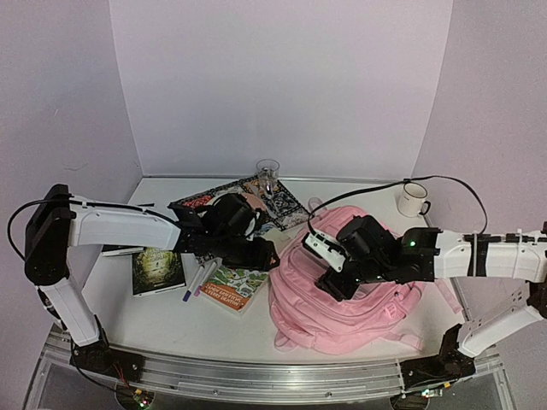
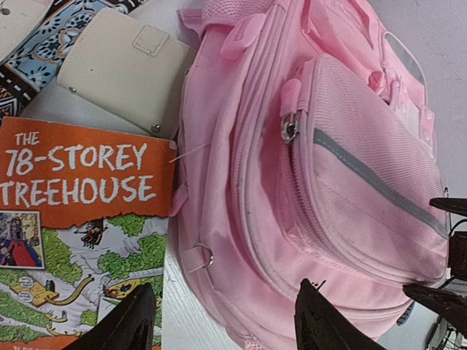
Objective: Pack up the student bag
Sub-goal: Pick up the student bag from the upper front pocket.
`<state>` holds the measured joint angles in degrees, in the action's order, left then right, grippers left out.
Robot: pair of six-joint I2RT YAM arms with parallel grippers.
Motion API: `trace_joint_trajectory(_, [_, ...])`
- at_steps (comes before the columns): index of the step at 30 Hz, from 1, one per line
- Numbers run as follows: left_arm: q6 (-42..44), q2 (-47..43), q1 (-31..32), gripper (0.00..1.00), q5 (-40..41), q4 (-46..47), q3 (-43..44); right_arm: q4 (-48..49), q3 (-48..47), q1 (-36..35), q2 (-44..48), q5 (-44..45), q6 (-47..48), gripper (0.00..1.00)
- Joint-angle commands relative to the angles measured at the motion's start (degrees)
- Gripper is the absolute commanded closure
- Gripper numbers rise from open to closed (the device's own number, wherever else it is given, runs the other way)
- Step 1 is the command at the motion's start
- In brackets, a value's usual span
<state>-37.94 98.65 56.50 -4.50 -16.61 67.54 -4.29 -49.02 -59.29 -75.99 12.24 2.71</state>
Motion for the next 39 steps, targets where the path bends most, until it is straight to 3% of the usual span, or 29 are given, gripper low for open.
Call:
trace_joint_trajectory(1, [-1.0, 2.3, 0.4, 0.33, -3.2, 6.1, -0.2, -6.3, -3.9, 0.1, -2.7, 5.5, -1.9, 0.37])
trace_joint_trajectory(10, [-1.3, 7.9, 0.6, 0.34, -5.0, 6.2, -0.9, -14.4, -8.6, 0.1, -5.3, 15.4, -2.3, 0.57])
trace_joint_trajectory(25, [-3.0, 10.6, 1.1, 0.35, -5.1, 6.2, 2.1, -16.5, -10.0, 0.1, -9.7, 14.7, 1.1, 0.75])
trace_joint_trajectory(30, [-3.7, 10.6, 1.1, 0.35, -5.4, 6.2, 3.1, -18.2, -13.1, 0.1, -10.7, 18.1, 1.4, 1.0])
trace_joint_trajectory(39, [-3.5, 12.3, 0.9, 0.35, -7.1, 6.2, 6.9, -16.2, -18.7, 0.0, -4.7, 25.9, 5.4, 1.0])
